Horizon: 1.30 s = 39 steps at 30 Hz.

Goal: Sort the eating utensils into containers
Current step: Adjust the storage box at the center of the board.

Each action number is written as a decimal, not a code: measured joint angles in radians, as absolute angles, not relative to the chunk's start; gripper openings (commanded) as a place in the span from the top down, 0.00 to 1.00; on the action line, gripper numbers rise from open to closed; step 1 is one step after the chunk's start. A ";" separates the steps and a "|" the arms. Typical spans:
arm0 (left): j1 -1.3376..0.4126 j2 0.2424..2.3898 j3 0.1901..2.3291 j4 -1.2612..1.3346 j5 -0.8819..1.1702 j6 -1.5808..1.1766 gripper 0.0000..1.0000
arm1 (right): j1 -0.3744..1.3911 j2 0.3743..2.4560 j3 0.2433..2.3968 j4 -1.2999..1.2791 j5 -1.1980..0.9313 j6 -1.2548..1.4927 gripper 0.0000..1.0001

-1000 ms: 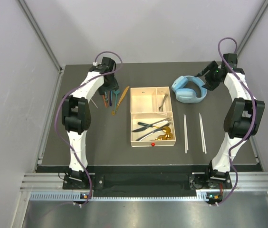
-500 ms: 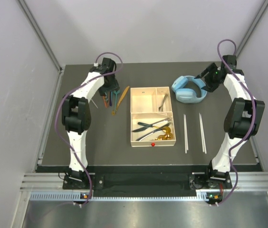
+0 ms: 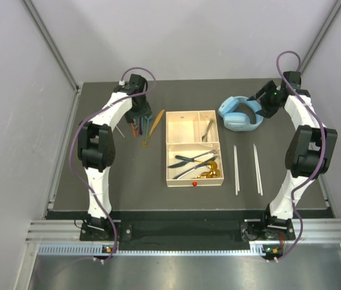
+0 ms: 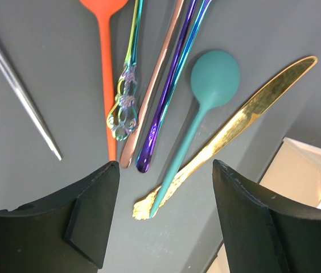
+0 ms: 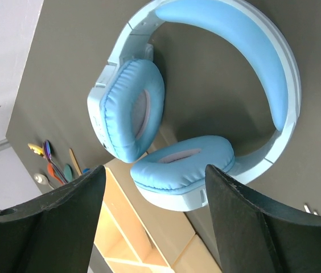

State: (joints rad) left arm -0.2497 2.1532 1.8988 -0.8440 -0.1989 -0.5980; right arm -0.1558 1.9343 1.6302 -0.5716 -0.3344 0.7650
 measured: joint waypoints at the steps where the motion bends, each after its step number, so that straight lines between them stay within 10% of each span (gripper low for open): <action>1: -0.250 2.149 1.893 -0.845 -0.199 -0.596 0.28 | -0.156 1.928 1.620 -0.569 -0.335 0.768 0.29; 39: -0.250 2.082 1.810 -0.834 -0.199 -0.578 0.27 | -0.161 1.827 1.512 -0.566 -0.334 0.770 0.29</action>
